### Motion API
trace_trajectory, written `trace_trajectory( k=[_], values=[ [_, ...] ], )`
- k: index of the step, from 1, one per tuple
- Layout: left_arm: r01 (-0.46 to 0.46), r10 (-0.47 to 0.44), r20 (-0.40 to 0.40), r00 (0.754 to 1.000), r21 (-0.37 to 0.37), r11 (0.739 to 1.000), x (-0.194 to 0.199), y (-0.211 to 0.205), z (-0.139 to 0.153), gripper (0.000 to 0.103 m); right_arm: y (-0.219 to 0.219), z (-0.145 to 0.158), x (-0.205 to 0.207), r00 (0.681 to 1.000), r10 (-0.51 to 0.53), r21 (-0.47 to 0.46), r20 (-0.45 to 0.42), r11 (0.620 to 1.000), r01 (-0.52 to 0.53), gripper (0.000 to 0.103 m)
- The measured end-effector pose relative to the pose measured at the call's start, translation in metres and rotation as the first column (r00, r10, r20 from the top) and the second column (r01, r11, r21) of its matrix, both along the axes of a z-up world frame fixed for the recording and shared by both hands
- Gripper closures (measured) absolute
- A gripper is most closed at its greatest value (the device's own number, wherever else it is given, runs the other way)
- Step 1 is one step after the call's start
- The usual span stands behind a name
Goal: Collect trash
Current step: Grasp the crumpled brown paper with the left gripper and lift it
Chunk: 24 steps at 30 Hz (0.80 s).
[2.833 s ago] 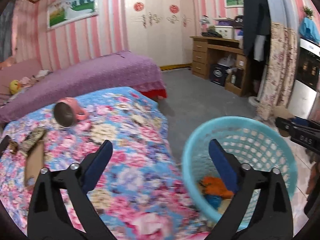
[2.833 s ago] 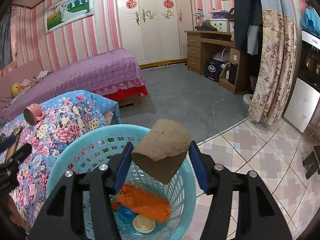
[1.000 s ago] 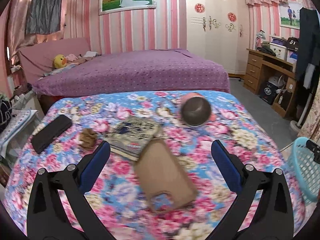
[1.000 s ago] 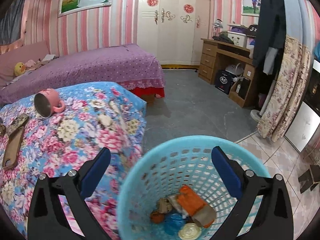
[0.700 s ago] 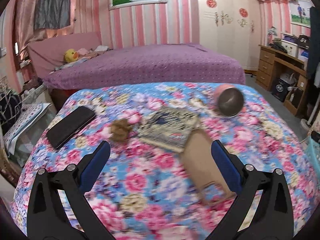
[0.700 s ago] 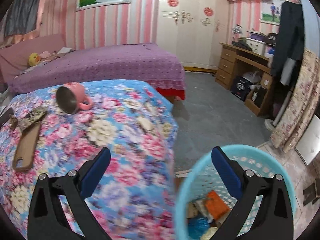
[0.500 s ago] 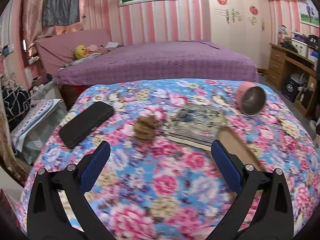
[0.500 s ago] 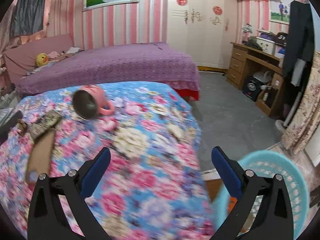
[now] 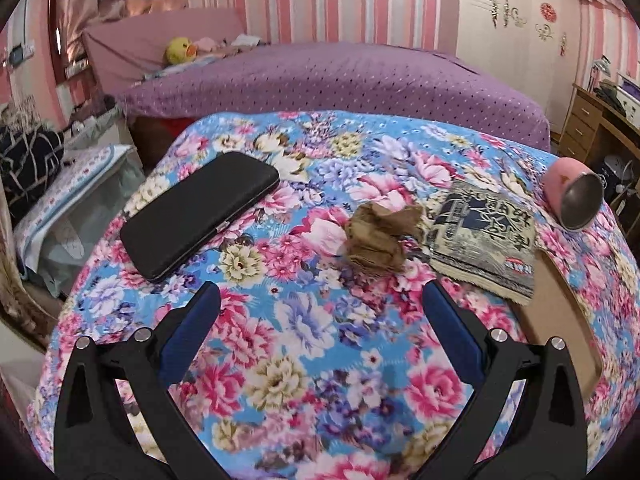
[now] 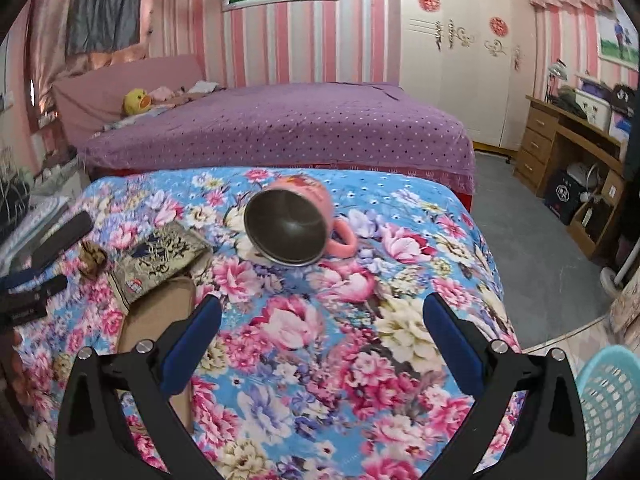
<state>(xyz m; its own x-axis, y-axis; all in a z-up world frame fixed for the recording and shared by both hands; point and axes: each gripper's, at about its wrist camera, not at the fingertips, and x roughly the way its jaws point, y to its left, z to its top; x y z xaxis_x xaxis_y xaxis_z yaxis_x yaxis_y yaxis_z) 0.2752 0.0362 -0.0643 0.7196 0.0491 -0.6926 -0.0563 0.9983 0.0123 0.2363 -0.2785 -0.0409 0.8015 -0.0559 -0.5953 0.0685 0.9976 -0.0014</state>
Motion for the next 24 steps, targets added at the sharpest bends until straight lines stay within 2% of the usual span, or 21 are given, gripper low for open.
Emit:
trace_trajectory(
  k=[4,9,11,14,15,16,17,18,19,22,24],
  values=[
    [0.016,-0.016,-0.002,1.0,-0.055,0.998,0.015,-0.002,0.0,0.006,0.005,-0.01,0.008,0.999,-0.021,-0.026,-0.042,0.999,0.02,0.005],
    [0.041,-0.041,0.003,0.999,-0.049,0.998,0.032,-0.016,-0.002,0.008,-0.006,-0.02,0.012,0.997,-0.044,0.048,-0.071,0.998,0.047,0.005],
    [0.041,-0.042,-0.018,0.999,-0.063,0.997,0.039,-0.018,-0.008,0.018,-0.012,-0.022,0.013,0.993,-0.083,0.048,-0.081,0.995,0.087,0.005],
    [0.052,-0.056,-0.034,0.998,-0.106,0.993,0.047,-0.015,-0.012,0.035,-0.016,-0.026,0.014,0.993,-0.071,0.076,-0.097,0.994,0.078,0.005],
    [0.059,-0.063,-0.027,0.998,-0.124,0.991,0.047,-0.014,-0.011,0.037,-0.017,-0.027,0.014,0.993,-0.068,0.082,-0.101,0.994,0.077,0.005],
    [0.065,-0.068,-0.022,0.997,-0.136,0.989,0.047,-0.013,-0.012,0.044,-0.016,-0.028,0.014,0.993,-0.054,0.091,-0.106,0.994,0.064,0.005],
    [0.076,-0.08,-0.019,0.997,-0.15,0.986,0.047,-0.012,-0.012,0.055,-0.014,-0.028,0.014,0.994,-0.042,0.092,-0.105,0.994,0.052,0.005],
    [0.079,-0.083,-0.02,0.996,-0.155,0.985,0.047,-0.012,-0.012,0.058,-0.011,-0.027,0.013,0.994,-0.032,0.09,-0.101,0.995,0.041,0.005],
    [0.079,-0.083,-0.018,0.996,-0.157,0.984,0.046,-0.011,-0.012,0.067,-0.007,-0.025,0.011,0.996,-0.019,0.082,-0.09,0.996,0.026,0.005],
    [0.09,-0.093,-0.007,0.996,-0.179,0.98,0.041,-0.005,-0.009,0.067,0.011,-0.016,0.005,0.999,0.012,0.047,-0.04,0.999,-0.01,0.005],
    [0.083,-0.083,0.004,0.997,-0.151,0.985,0.034,0.002,-0.005,0.068,0.024,-0.011,0.006,0.999,0.024,0.027,-0.032,0.999,-0.023,0.005]
  ],
)
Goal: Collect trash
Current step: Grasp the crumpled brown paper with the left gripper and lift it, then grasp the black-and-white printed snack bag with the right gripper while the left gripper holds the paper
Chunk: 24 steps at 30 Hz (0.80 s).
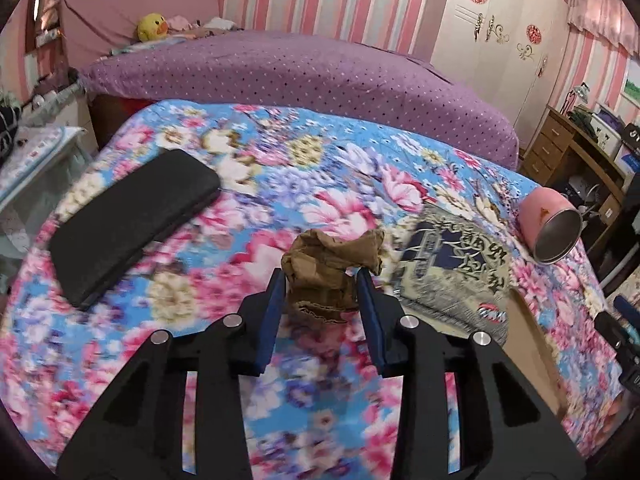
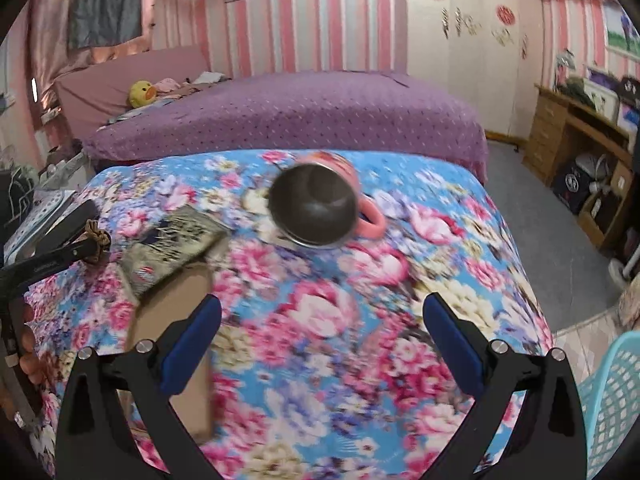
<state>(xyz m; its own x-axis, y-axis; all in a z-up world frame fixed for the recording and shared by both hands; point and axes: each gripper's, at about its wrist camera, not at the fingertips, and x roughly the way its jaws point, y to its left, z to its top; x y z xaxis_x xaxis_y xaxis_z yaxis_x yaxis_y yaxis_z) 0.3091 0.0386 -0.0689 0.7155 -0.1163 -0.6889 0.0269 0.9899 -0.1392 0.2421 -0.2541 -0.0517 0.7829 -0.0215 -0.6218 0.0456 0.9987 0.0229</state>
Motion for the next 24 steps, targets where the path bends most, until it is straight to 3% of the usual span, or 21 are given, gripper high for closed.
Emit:
trace_trajectory(
  k=[8,13,16,20,22,24],
  values=[
    [-0.069,0.068,0.039,0.997,0.028,0.997,-0.036,0.048,0.025,0.068,0.075,0.009,0.045,0.99,0.133,-0.044,-0.041,0.99,-0.135,0.005],
    [-0.081,0.071,0.092,0.993,0.107,0.991,-0.047,0.053,0.039,0.068,0.1,-0.008,0.083,0.988,0.11,-0.069,-0.105,0.991,-0.118,0.005],
    [-0.087,0.077,0.08,0.994,0.12,0.989,-0.045,0.058,0.036,0.068,0.103,-0.017,0.099,0.985,0.087,-0.063,-0.149,0.993,-0.097,0.006],
    [-0.099,0.094,0.056,0.994,0.091,0.991,-0.04,0.067,0.032,0.068,0.11,-0.033,0.118,0.963,0.13,-0.008,-0.238,0.991,-0.135,0.022],
    [-0.103,0.1,0.043,0.994,0.092,0.99,-0.037,0.068,0.03,0.068,0.114,-0.039,0.124,0.951,0.153,0.009,-0.269,0.988,-0.156,0.024],
    [-0.108,0.104,0.042,0.994,0.103,0.989,-0.038,0.067,0.03,0.068,0.117,-0.038,0.126,0.948,0.169,0.01,-0.27,0.985,-0.173,0.037]
  ],
)
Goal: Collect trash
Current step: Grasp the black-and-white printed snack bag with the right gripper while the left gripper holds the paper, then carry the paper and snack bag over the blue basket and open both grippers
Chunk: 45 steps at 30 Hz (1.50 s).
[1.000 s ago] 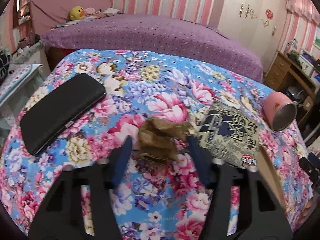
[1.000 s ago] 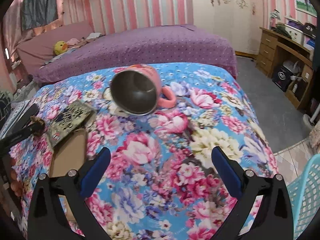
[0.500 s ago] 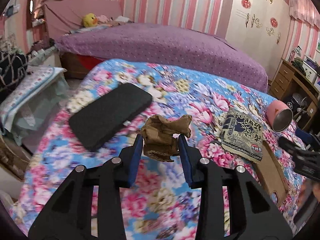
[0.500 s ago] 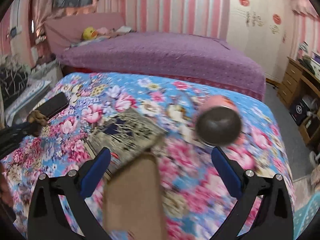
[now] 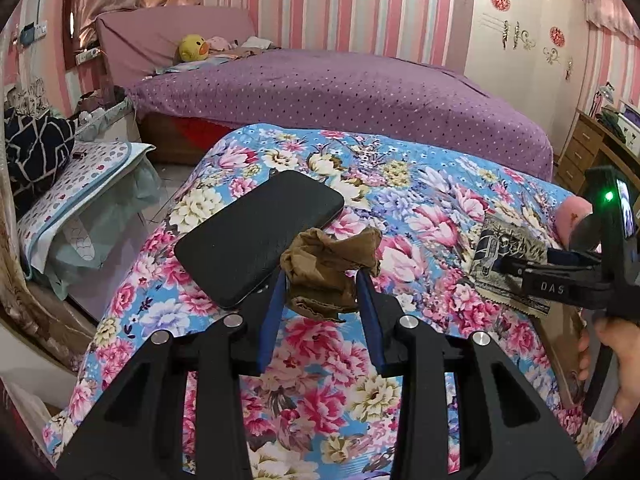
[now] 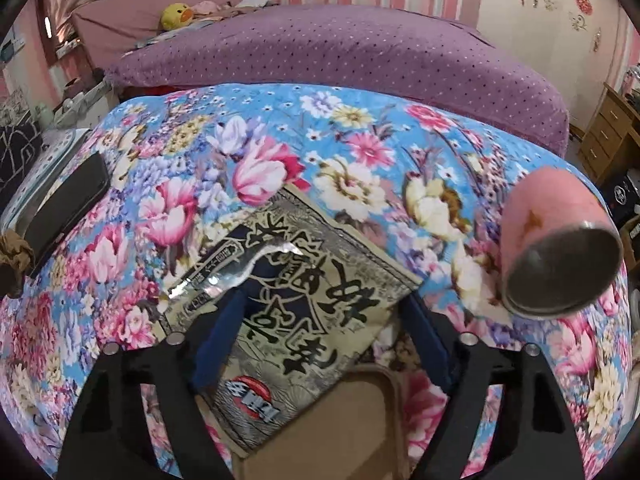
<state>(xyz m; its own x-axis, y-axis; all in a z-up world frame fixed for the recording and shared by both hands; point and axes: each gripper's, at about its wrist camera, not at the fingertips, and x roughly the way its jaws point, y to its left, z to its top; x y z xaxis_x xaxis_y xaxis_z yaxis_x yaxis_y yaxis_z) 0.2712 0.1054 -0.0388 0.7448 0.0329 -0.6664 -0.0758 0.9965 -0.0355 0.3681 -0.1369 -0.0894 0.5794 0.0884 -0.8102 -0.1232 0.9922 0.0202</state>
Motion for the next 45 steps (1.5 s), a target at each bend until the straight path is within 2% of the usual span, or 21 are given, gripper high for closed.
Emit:
trace_trajectory(
  k=[6,11,21,26,30,39,45],
  values=[
    [0.007,-0.007,0.027,1.0,-0.01,1.0,-0.006,-0.005,0.009,0.068,0.001,0.005,-0.004,0.999,0.028,0.029,0.031,0.999,-0.029,0.072],
    [0.009,-0.009,0.045,0.999,-0.001,1.0,-0.01,-0.01,0.016,0.068,0.003,0.019,-0.019,0.99,0.053,-0.005,0.128,0.999,-0.052,0.083],
    [0.012,-0.01,0.081,0.997,-0.031,0.999,-0.023,-0.012,0.03,0.068,-0.024,0.064,-0.058,0.966,0.058,0.065,0.25,0.995,-0.077,0.092],
    [0.024,-0.022,0.094,0.995,-0.025,0.999,-0.033,-0.02,0.033,0.068,-0.053,0.083,-0.091,0.956,0.032,0.1,0.293,0.993,-0.064,0.098],
    [0.039,-0.036,0.105,0.994,-0.026,0.999,-0.043,-0.029,0.036,0.068,-0.075,0.094,-0.119,0.95,0.015,0.109,0.313,0.993,-0.051,0.098],
    [0.137,-0.138,0.131,0.982,0.017,0.99,-0.066,-0.078,0.038,0.068,-0.144,0.091,-0.184,0.944,-0.101,0.179,0.313,0.983,0.046,0.098],
    [0.195,-0.192,0.126,0.973,-0.007,0.981,-0.074,-0.111,0.032,0.068,-0.188,0.083,-0.225,0.929,-0.187,0.215,0.319,0.969,0.121,0.098]
  ],
)
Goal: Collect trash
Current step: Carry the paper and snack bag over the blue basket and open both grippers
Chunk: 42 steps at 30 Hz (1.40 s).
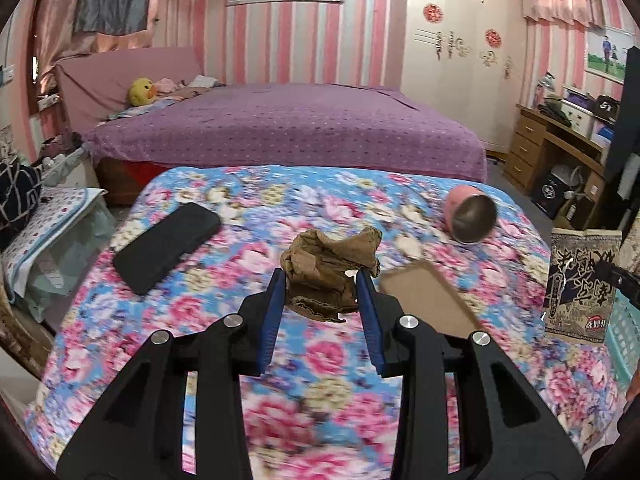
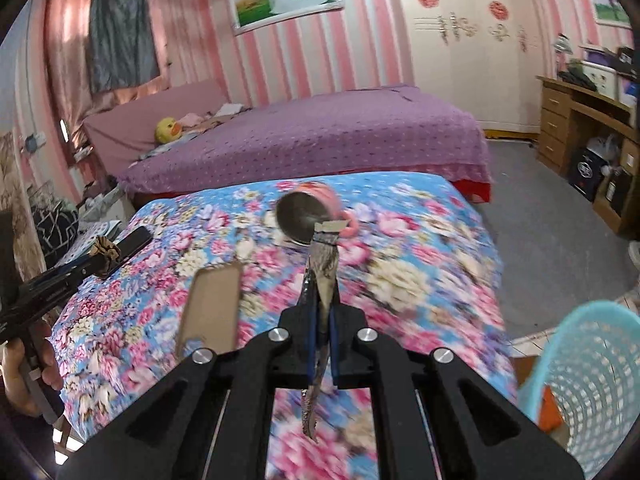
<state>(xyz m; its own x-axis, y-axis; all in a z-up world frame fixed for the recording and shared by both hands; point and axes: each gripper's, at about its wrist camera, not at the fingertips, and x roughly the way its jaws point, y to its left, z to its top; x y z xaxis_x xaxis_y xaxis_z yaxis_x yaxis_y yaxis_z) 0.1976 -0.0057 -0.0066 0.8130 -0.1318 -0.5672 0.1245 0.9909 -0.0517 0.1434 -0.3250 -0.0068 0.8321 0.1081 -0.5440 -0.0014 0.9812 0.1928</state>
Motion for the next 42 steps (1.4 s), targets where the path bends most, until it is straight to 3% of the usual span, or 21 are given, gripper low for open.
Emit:
trace_trajectory(
  k=[6,15,26,30,42],
  values=[
    [0.043,-0.043,-0.008,0.999,-0.042,0.998,-0.003,-0.029,-0.005,0.068,-0.039,-0.012,-0.029,0.998,-0.066,0.05,0.02,0.997,0.065,0.098],
    [0.086,-0.086,0.002,0.996,-0.027,0.996,-0.007,-0.085,-0.01,0.068,-0.088,-0.008,-0.045,0.991,-0.122,0.108,0.058,0.987,0.115,0.098],
    [0.228,-0.228,0.019,0.973,0.001,0.974,-0.028,-0.189,-0.014,0.068,-0.148,0.004,-0.082,0.967,-0.239,0.034,0.088,0.971,0.236,0.098],
    [0.296,-0.295,0.019,0.955,-0.016,0.955,-0.044,-0.224,-0.014,0.068,-0.174,0.0,-0.098,0.952,-0.296,-0.008,0.074,0.955,0.298,0.098],
    [0.446,-0.446,0.013,0.895,0.027,0.895,-0.092,-0.333,-0.025,0.068,-0.237,-0.017,-0.129,0.895,-0.445,-0.141,0.014,0.886,0.442,0.098]
  ],
)
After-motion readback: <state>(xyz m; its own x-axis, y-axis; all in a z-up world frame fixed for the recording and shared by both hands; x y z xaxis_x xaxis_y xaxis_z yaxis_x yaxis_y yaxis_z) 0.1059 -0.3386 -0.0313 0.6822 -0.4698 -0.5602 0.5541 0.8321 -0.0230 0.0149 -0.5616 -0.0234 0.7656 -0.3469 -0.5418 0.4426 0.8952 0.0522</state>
